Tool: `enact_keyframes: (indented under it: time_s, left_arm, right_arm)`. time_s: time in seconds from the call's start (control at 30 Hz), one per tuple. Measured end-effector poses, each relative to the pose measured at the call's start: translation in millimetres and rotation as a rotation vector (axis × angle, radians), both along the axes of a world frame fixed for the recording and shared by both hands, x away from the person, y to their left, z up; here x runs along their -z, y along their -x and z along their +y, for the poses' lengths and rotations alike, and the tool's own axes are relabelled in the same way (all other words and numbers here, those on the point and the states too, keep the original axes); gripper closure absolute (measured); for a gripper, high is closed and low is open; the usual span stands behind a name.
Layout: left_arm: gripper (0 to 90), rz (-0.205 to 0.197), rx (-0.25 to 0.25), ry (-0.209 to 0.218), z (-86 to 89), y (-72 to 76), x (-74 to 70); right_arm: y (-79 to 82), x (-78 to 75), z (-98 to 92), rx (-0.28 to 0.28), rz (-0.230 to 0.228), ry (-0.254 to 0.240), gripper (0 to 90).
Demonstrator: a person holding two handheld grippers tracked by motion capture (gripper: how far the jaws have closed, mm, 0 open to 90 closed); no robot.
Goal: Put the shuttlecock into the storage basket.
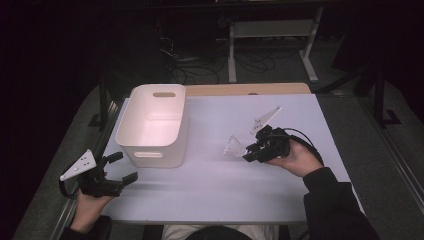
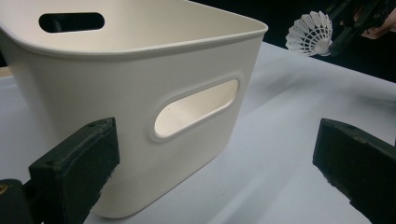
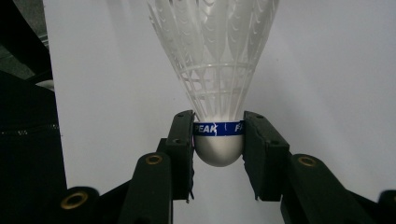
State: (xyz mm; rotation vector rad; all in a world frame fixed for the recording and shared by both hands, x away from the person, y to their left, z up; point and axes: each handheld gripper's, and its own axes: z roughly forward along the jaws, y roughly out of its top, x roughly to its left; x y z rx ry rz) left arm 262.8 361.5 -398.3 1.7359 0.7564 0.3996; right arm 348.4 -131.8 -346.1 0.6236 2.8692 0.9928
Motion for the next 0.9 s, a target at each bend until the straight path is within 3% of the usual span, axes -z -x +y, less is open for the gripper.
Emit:
enact_keyframes:
  time_s: [0.9]
  left_arm:
    - [0.4, -0.001, -0.004, 0.002, 0.2, 0.3, -0.1]
  right_arm:
    - [-11.3, -23.8, 16.0, -0.034, -0.006, -0.003, 64.0]
